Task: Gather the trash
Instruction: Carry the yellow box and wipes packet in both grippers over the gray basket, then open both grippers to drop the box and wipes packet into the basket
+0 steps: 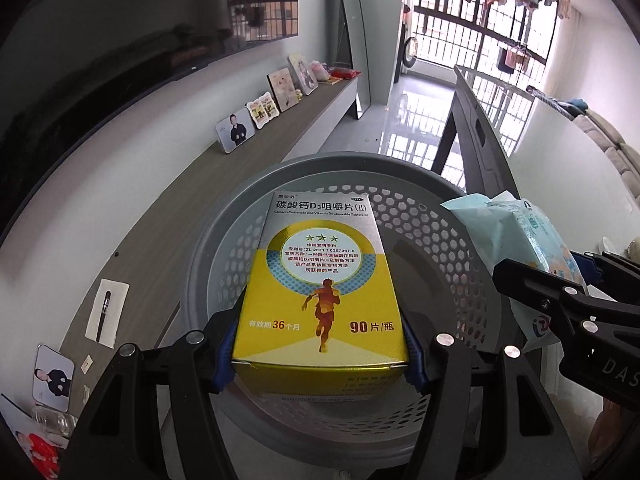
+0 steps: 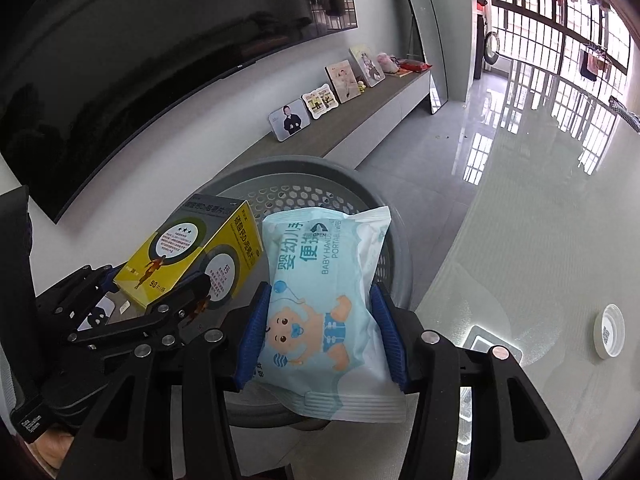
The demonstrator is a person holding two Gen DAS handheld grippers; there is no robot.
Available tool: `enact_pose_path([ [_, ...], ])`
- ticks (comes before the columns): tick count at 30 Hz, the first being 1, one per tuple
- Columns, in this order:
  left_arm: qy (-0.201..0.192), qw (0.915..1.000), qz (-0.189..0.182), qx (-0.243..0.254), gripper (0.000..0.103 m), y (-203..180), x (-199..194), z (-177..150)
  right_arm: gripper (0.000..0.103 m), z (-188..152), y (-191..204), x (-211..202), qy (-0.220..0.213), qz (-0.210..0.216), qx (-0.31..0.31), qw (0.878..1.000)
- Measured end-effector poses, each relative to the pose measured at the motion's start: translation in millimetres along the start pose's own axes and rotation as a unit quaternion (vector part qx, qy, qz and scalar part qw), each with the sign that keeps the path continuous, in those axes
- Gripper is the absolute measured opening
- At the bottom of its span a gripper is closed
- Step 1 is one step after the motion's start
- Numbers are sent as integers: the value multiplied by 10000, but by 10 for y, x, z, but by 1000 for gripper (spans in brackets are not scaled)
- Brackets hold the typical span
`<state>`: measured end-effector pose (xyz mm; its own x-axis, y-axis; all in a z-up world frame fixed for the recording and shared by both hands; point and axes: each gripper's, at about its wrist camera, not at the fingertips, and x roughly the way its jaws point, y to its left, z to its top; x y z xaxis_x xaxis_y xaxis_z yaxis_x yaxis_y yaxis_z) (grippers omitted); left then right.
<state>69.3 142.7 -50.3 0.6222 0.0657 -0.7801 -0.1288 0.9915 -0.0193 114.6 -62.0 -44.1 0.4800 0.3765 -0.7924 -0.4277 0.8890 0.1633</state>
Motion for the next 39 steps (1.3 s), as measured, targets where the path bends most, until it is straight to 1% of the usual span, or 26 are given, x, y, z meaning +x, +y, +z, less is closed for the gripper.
enact_pose_path([
  [3,18,10000,24,-52,62,28,-1,-5,50,36,29,66,-8,49,-55,10000],
  [9,37,9999,51,-98,63,33,-16,-5,51,-17,17,123,-20,35,-59,10000],
  [11,30,9999,52,-113,63,23,-26,3,58,-29,-4,98,-71,44,-40,10000],
  [12,21,9999,58,-110,63,17,-36,2,64,-45,-13,77,-111,59,-27,9999],
  [13,5,9999,70,-104,64,17,-44,1,64,-43,-8,76,-138,63,-20,9999],
  [17,-13,9999,80,-113,65,42,-46,5,64,-45,5,85,-154,8,-47,9999],
  [19,-11,9999,96,-119,69,51,-44,6,64,-52,11,90,-158,10,-38,9999],
  [21,-5,9998,112,-133,70,61,-39,7,64,-53,10,82,-173,0,-24,9998],
  [39,82,9997,200,-118,71,59,8,6,64,-112,-41,20,-216,-17,117,9997],
])
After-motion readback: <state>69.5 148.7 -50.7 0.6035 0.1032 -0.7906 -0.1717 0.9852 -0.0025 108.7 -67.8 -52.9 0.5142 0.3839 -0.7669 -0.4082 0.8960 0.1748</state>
